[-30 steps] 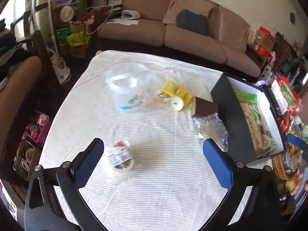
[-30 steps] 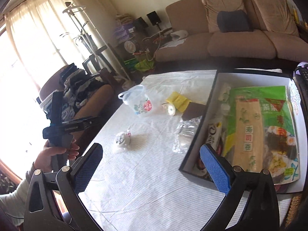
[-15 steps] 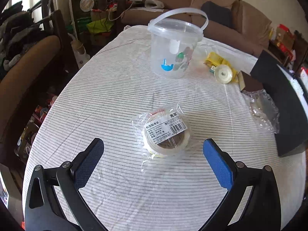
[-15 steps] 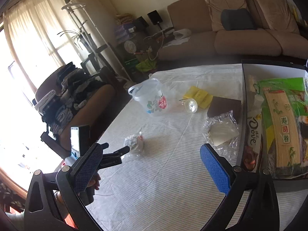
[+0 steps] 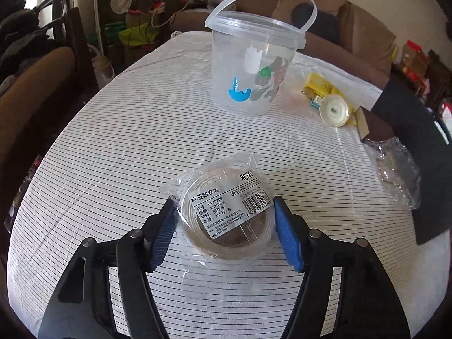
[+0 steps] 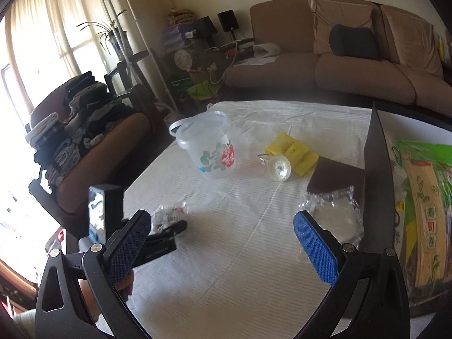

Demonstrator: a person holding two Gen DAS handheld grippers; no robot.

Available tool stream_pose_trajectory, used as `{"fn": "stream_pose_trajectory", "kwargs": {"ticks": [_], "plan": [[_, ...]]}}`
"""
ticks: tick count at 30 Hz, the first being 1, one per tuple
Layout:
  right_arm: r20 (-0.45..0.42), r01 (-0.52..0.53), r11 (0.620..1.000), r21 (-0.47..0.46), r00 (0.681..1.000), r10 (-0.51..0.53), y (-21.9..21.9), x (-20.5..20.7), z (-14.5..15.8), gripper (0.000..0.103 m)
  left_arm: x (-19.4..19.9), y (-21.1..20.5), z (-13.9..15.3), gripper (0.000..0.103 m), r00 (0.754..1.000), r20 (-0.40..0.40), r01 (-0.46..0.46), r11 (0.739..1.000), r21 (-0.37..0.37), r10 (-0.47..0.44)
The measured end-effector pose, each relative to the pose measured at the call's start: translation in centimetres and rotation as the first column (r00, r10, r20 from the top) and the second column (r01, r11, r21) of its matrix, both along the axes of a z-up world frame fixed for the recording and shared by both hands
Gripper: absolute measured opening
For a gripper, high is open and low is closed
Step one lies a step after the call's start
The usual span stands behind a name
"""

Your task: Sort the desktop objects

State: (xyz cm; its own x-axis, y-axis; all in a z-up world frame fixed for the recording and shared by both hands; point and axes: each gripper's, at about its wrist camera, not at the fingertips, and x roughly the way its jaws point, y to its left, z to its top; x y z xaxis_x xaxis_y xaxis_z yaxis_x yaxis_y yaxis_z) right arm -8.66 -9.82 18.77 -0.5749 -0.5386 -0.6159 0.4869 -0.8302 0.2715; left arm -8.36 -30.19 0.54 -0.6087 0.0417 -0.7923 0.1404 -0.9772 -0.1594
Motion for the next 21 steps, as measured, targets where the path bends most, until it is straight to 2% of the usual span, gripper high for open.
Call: {"fn": "stream_pose_trajectory", "kwargs": {"ticks": [6, 12, 15, 17, 21], "plan": [[-0.027, 0.079, 0.992, 0.094, 0.997, -0.077, -3.7, -8.1, -3.5, 0.103, 2.4, -2.3, 1.2, 0.063, 0.999, -0.036, 0.009, 0.998, 0.055, -0.007], [0.055, 0.163, 0.983, 0.085, 0.984, -0.168, -2.6, -15.0, -5.6, 0.103, 3.3, -3.5, 2.4, 0.063, 0.998, -0.051, 0.036, 0.995, 0.091, -0.031], [0.056, 0.131, 0.983, 0.127, 0.989, -0.139, -3.0, -15.7, -6.3, 0.103, 3.1, -3.6, 2.4, 0.063, 0.998, -0.050, 0.041, 0.993, 0.112, -0.035], [0.046, 0.113, 0.976, 0.187, 0.991, -0.123, -3.7, -15.3, -7.3, 0.103, 3.0, -3.6, 2.4, 0.063, 0.998, -0.053, 0.049, 0.991, 0.127, -0.043], [0.073, 0.122, 0.961, 0.250, 0.987, -0.144, -4.4, -15.2, -9.9, 0.102, 3.2, -3.4, 2.5, 0.063, 0.997, -0.054, 0.063, 0.988, 0.142, -0.056]]}}
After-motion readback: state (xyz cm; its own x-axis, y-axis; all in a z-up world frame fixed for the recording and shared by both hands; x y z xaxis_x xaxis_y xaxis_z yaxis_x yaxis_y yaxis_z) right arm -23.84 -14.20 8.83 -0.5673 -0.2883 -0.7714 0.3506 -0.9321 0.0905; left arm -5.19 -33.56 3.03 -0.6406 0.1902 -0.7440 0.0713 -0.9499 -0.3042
